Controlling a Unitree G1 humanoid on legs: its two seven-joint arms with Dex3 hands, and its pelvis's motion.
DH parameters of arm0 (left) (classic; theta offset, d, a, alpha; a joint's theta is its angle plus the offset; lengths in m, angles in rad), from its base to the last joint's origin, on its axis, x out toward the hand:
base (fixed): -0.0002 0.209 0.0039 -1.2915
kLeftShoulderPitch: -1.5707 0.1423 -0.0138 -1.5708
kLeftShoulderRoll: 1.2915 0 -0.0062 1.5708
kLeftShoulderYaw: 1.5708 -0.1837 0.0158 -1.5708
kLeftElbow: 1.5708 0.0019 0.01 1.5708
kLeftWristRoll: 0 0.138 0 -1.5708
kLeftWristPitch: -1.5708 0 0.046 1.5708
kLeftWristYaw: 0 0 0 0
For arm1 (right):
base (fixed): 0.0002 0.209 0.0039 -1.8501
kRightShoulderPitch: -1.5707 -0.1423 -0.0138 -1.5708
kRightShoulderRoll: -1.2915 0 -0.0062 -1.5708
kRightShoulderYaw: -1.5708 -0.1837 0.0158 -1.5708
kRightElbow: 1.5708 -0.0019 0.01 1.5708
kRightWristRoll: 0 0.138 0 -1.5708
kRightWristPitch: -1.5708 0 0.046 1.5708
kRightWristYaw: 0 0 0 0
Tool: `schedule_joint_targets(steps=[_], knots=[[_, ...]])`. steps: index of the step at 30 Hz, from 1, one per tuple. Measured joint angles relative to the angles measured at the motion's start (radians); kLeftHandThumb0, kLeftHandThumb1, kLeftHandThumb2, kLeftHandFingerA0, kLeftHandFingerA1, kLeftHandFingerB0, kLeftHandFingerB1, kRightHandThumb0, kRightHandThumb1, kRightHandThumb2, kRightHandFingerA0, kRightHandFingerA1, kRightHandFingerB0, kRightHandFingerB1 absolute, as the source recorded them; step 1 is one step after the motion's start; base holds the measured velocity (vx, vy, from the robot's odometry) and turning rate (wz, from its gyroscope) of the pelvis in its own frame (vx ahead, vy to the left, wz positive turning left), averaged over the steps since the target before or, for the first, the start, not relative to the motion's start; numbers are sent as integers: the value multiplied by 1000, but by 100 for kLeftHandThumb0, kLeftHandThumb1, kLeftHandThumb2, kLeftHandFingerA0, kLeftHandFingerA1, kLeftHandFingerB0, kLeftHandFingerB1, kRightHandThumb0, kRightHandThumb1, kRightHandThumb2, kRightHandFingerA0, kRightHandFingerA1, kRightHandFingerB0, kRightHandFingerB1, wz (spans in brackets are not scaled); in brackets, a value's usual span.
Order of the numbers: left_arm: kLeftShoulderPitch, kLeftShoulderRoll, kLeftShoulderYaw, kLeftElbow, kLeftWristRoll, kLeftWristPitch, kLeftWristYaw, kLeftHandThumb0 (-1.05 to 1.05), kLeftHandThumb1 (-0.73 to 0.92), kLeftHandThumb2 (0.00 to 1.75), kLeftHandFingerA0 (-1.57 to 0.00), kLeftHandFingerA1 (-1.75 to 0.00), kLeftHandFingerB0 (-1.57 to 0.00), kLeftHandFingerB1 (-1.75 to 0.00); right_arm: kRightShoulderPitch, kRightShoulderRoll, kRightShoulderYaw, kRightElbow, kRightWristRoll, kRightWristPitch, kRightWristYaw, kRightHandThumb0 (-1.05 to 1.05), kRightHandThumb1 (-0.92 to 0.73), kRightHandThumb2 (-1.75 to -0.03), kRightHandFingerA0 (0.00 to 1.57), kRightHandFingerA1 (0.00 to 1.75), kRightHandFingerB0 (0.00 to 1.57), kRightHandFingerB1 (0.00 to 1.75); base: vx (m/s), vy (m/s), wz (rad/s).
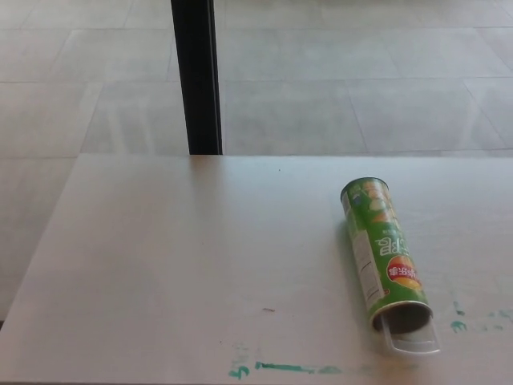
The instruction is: Use the finger on the right hand of the robot to pull out the chips tray kept inside a container in the middle of the desk
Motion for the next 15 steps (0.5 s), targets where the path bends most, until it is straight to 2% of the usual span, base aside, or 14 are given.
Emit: schedule_joint_targets(steps=[1,5,6,9,13,14,15], knots=[[0,0,0,0,0,0,0,-54,65,59,-54,-61,-65,-62,2,-1,8,-26,-2,0,2,-14,-42,-89,80,83,16,51,0,0,0],[1,0,-1,0,2,0,0,-55,65,59,-55,-58,-58,-50,18,-18,56,-166,-20,1,19,-12,-39,-87,84,87,19,53,0,0,0],[1,0,-3,0,2,0,0,-55,64,59,-55,-58,-59,-52,23,-23,75,-205,-29,1,25,-14,-59,-57,86,83,28,39,0,0,0],[1,0,-7,0,3,0,0,-56,64,59,-53,-62,-61,-56,40,-42,126,-302,-54,2,42,-16,-60,-57,89,90,28,37,0,0,0],[5,1,-13,0,3,0,-2,-55,63,60,-55,-57,-55,-50,64,-93,221,-402,-110,2,82,-17,-59,-57,93,103,32,38,0,0,0],[5,1,-16,0,3,0,-3,-54,64,59,-54,-58,-64,-56,68,-99,237,-411,-124,2,88,-17,-59,-57,92,104,31,39,0,0,0],[5,1,-18,2,3,0,-3,-54,65,59,-56,-59,-63,-54,72,-102,256,-419,-140,3,92,-20,-61,-58,91,104,31,39,0,0,0]])
